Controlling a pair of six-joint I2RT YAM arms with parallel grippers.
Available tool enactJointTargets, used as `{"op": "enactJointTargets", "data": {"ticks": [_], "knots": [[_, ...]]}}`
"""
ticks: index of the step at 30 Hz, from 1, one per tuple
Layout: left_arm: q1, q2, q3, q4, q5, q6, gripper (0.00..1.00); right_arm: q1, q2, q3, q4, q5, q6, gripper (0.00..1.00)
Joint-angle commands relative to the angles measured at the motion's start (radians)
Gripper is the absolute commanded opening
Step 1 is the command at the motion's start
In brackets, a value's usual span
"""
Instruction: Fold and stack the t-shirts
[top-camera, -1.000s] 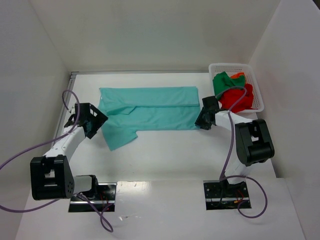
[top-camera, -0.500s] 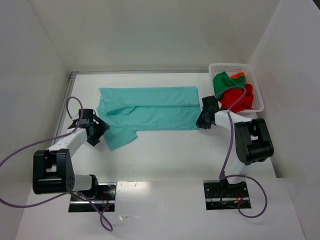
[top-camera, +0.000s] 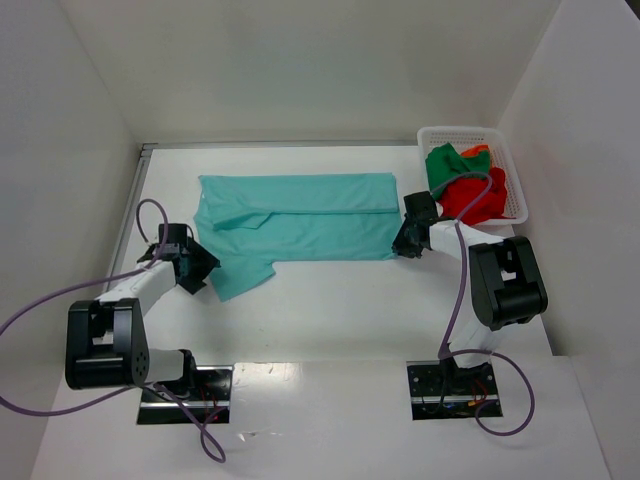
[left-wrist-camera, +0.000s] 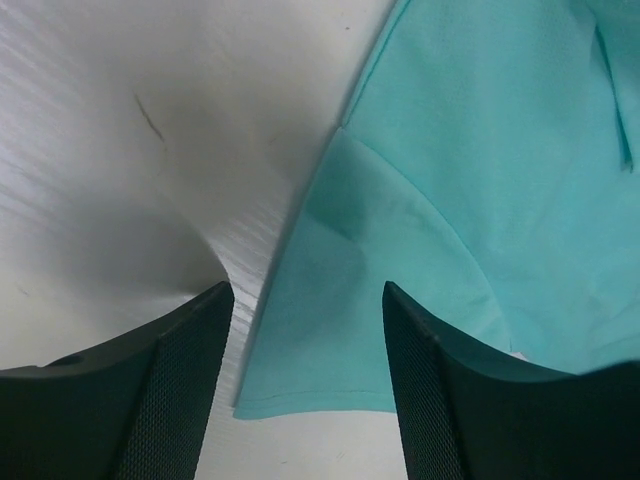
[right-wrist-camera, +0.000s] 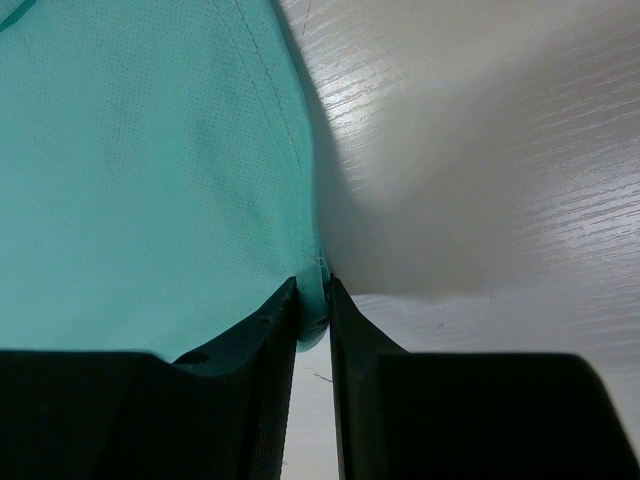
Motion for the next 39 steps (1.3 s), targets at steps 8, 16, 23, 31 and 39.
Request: {"op": "enactJointTargets", "data": {"ticks": [8,16,23,31,39], "knots": [[0.005,0.054,-0.007,0.027,0.021,0.042,0.54,-0.004,0.001,0.028,0.007,0.009,-0.009,0.20],[0.005,0.073,-0.007,0.036,0.021,0.051,0.38,-0.004,0.010,0.028,0.007,0.009,-0.009,0.20],[0.005,0.071,-0.007,0.018,0.012,0.051,0.00,-0.004,0.010,0.028,0.007,0.009,-0.009,0.09],[0.005,0.001,0.045,-0.029,0.025,0.063,0.00,-0.004,0.010,0.048,-0.002,0.019,0.001,0.00],[0.005,-0.029,0.210,-0.051,0.117,0.168,0.00,-0.004,-0.021,0.123,-0.033,0.029,0.001,0.00]]}}
